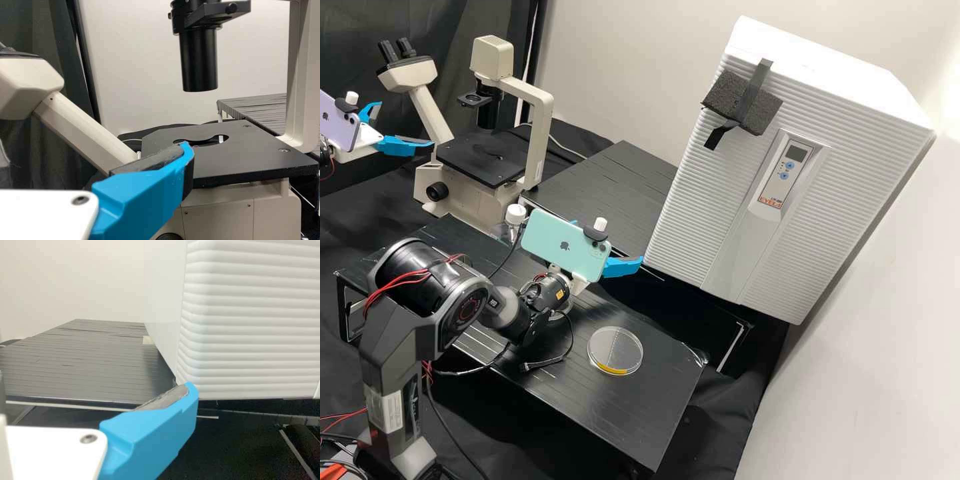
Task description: Close the petri dish lid.
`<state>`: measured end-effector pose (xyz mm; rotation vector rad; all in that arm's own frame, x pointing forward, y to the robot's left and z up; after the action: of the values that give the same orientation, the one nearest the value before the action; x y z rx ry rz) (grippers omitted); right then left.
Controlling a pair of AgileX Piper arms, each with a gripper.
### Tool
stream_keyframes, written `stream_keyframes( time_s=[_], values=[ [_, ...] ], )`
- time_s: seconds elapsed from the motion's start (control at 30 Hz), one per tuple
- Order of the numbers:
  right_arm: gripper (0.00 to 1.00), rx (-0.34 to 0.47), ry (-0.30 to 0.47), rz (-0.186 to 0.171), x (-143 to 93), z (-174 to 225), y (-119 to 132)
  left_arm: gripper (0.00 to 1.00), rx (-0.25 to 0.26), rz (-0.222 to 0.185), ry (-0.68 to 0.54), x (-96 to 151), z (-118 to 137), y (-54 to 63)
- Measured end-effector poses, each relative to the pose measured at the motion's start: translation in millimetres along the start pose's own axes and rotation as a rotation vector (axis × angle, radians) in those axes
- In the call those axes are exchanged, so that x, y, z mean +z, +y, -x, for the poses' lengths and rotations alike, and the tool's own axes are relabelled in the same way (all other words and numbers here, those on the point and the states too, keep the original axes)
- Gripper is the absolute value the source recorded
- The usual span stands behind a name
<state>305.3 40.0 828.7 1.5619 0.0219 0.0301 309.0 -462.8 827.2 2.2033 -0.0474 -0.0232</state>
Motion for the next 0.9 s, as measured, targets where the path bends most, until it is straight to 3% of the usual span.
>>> stream_keyframes(
  time_s=[0.4,0.53,0.67,0.8,0.9],
  values=[
    [1.0,0.011,-0.018,0.007,6,8,5,1.0,0.0,0.0,0.0,0,0,0.0],
    [1.0,0.073,-0.052,-0.004,16,30,21,1.0,0.0,0.0,0.0,0,0,0.0],
    [1.0,0.175,-0.035,-0.028,22,56,37,1.0,0.0,0.0,0.0,0,0,0.0],
    [1.0,0.242,-0.022,-0.025,27,76,44,1.0,0.0,0.0,0.0,0,0,0.0],
    [1.0,0.248,-0.042,-0.005,37,89,42,1.0,0.0,0.0,0.0,0,0,0.0]
  ],
)
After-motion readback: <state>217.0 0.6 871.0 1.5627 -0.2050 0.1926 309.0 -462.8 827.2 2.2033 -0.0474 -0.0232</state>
